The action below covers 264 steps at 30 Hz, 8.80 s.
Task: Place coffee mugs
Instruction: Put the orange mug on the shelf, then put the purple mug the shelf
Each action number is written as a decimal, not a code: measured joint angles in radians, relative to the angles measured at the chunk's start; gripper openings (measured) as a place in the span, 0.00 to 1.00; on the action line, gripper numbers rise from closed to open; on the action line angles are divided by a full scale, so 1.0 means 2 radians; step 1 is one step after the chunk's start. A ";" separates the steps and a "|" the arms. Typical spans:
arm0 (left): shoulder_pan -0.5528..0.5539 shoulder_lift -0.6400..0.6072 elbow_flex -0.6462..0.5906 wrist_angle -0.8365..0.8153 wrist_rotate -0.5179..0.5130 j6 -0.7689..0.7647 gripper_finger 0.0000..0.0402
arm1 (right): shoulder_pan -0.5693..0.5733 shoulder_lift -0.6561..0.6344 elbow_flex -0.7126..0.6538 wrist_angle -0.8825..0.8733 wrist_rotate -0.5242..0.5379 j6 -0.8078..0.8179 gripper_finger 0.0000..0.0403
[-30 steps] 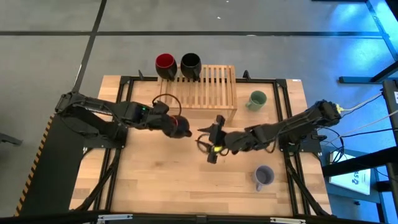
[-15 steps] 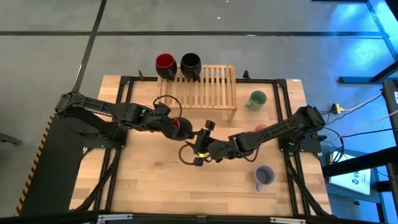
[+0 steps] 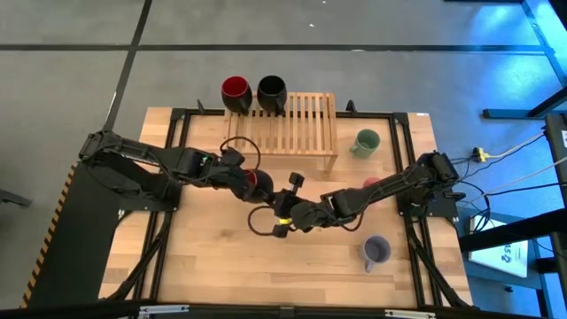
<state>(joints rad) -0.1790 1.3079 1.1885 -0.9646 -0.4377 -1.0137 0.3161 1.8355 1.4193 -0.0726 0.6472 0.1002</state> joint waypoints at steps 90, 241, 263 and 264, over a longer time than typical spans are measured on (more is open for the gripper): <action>-0.082 -0.215 0.073 -0.128 -0.153 0.133 0.25 | -0.264 -0.064 -0.186 0.297 0.161 0.057 0.41; -0.082 -0.198 0.073 -0.128 -0.126 0.146 0.25 | 0.184 -0.109 -0.015 -0.632 -0.130 0.922 0.06; -0.082 -0.198 0.073 -0.123 -0.130 0.143 0.25 | -0.020 -0.050 0.200 -0.710 -0.100 0.623 0.06; -0.082 -0.198 0.073 -0.122 -0.130 0.144 0.25 | -0.028 -0.050 0.206 -0.709 -0.100 0.612 0.06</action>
<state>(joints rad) -0.3435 0.9119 1.3342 -1.2089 -0.6975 -0.7267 0.2602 1.7363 1.8304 -1.4913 0.4473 1.3250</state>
